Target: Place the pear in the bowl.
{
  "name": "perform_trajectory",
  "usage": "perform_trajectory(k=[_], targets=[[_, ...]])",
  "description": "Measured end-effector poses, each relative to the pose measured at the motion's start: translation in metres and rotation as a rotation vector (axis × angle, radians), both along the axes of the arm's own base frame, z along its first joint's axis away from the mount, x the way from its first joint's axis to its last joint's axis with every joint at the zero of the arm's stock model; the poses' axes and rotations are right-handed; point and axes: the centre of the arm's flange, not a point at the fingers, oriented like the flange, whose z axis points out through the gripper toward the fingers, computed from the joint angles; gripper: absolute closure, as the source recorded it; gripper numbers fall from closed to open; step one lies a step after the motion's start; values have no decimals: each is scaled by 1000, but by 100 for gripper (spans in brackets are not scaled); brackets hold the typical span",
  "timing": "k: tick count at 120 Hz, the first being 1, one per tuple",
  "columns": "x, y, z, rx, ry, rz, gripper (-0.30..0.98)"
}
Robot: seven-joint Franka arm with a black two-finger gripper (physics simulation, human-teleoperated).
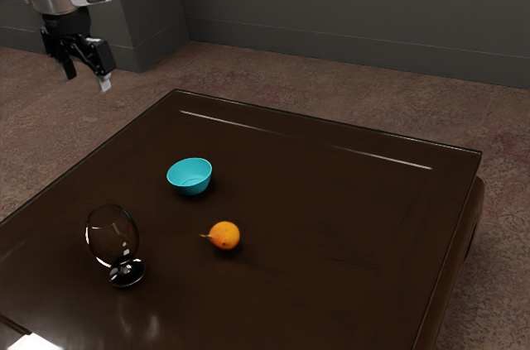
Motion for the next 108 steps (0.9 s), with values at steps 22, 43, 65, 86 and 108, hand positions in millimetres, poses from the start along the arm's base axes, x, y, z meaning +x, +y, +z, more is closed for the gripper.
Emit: perform_trajectory(k=[22, 43, 65, 86, 108], targets=[[22, -16, -44, 3, 80, -46, 0], [31, -58, -133, -86, 212, -100, 0], [29, -118, -203, -186, 234, -161, 0], [58, -143, -295, -225, 278, -125, 0], [89, -165, -347, -215, 269, -142, 4]])
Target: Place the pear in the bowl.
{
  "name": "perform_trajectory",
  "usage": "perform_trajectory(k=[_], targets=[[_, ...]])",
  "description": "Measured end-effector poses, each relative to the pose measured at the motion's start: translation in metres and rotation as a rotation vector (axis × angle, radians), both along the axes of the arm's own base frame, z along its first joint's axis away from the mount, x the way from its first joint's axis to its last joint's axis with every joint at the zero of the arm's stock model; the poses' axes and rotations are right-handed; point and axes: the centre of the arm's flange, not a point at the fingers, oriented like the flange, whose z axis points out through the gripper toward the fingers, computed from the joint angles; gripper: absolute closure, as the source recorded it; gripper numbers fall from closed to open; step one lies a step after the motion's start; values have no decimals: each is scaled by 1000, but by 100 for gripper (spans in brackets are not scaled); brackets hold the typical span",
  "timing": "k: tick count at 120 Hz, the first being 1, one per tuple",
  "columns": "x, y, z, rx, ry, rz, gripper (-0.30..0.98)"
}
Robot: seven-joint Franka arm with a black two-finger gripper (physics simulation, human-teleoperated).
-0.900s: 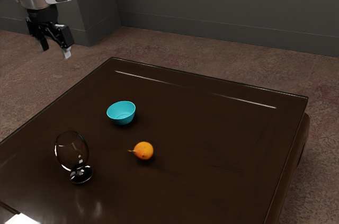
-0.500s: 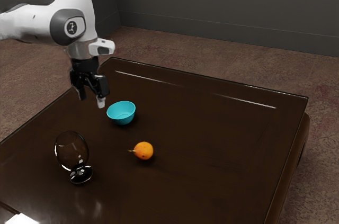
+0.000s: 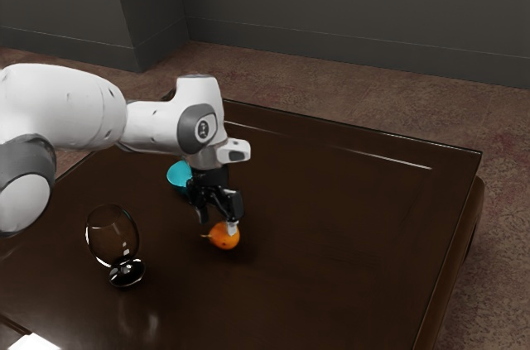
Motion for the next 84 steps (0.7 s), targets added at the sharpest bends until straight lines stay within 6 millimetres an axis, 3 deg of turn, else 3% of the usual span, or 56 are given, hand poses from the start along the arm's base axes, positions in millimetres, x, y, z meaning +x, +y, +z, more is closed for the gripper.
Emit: perform_trajectory(k=[21, 55, 84], targets=[[2, -9, -19, -4, 1, -23, 11], [1, -5, -27, 2, 3, -44, 26], [3, -5, -33, 5, -1, -50, 31]])
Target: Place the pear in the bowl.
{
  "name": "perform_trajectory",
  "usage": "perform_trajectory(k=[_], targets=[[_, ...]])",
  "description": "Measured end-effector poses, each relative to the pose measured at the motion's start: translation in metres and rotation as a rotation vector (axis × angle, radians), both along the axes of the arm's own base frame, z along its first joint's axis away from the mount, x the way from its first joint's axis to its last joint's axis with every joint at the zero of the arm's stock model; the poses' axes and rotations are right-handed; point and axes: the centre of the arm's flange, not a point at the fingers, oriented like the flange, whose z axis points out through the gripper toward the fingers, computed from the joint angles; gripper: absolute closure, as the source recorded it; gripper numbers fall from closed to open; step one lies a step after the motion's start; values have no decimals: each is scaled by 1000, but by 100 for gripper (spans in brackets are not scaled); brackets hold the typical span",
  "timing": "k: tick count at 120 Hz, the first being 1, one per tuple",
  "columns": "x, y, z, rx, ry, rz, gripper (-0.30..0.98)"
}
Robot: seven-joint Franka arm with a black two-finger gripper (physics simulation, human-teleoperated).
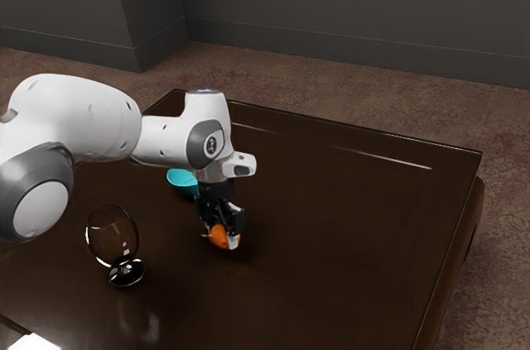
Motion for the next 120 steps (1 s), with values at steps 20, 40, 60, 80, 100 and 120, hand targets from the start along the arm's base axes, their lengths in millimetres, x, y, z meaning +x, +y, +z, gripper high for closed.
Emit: perform_trajectory(k=[20, 40, 60, 80, 100, 120], targets=[[1, 1, 6, 1, -15, 0, 39], [5, 15, 30, 11, -53, 17, 49], [15, 50, 59, 47, -106, 63, 55], [33, 92, 99, 117, -183, 93, 57], [37, 164, 102, 171, -187, 183, 57], [64, 180, 79, 193, -191, 193, 58]])
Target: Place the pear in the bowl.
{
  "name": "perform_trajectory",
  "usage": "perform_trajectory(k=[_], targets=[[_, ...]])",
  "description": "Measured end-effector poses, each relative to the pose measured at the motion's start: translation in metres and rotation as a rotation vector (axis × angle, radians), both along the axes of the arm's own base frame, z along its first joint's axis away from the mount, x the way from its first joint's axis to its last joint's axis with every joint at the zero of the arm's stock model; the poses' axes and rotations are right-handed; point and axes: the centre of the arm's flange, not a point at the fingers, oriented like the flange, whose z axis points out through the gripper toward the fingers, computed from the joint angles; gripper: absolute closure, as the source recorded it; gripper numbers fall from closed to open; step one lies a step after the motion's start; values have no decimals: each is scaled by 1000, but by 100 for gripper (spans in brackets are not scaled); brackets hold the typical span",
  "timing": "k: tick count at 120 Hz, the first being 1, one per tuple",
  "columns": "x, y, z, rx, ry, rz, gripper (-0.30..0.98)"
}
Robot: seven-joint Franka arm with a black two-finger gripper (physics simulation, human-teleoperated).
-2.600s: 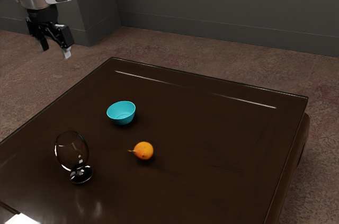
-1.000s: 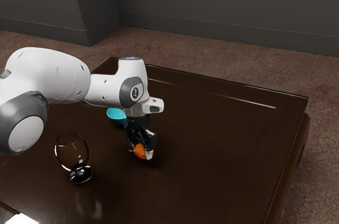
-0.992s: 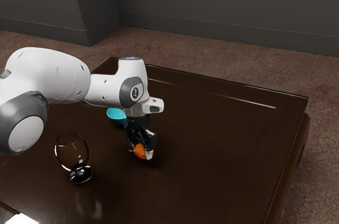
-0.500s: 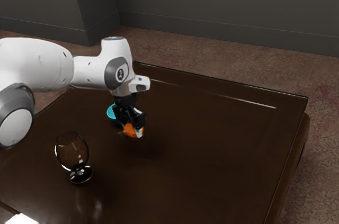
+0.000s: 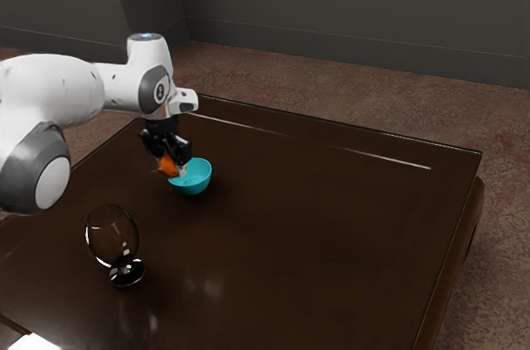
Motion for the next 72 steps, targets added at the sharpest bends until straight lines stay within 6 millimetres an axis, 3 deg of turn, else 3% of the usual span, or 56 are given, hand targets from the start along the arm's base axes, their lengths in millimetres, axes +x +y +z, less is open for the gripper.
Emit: perform_trajectory(k=[19, 40, 72], targets=[[21, -3, -17, -2, -9, -14, 58], [29, -8, -26, -7, -12, -21, 57], [32, -11, -29, -35, -14, -29, 20]])
